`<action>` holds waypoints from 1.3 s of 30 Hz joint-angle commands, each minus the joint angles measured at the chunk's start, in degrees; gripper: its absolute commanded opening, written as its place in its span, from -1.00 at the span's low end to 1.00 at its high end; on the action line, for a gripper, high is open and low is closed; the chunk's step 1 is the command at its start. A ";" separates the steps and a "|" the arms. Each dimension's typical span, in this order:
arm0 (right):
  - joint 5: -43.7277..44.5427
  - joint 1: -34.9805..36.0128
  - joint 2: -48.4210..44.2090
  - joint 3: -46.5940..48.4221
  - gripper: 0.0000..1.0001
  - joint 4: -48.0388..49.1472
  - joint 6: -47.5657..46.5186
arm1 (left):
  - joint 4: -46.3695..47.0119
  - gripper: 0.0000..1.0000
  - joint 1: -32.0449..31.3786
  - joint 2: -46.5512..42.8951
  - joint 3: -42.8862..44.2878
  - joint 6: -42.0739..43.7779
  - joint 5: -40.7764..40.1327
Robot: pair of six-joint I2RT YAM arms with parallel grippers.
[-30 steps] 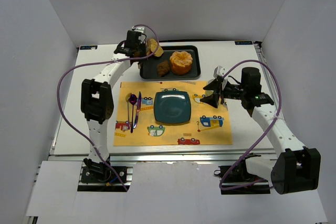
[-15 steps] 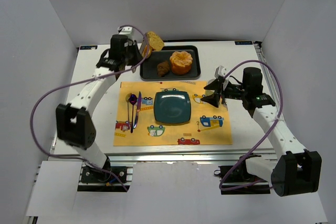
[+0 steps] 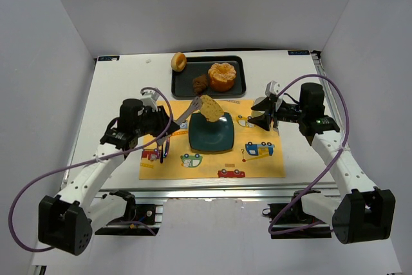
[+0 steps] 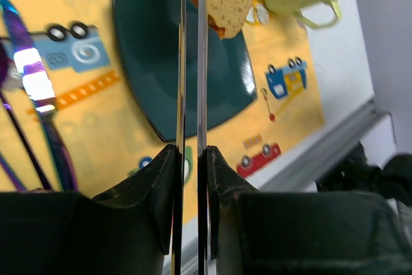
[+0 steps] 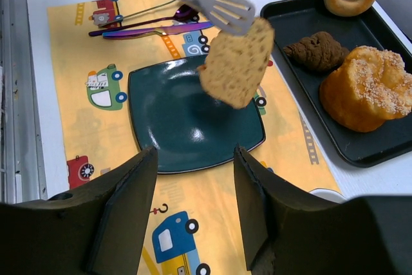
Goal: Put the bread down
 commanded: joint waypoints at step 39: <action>-1.51 -0.23 -0.58 0.66 0.24 -1.67 -2.33 | -9.09 -0.18 -2.08 -0.66 4.32 4.54 -5.26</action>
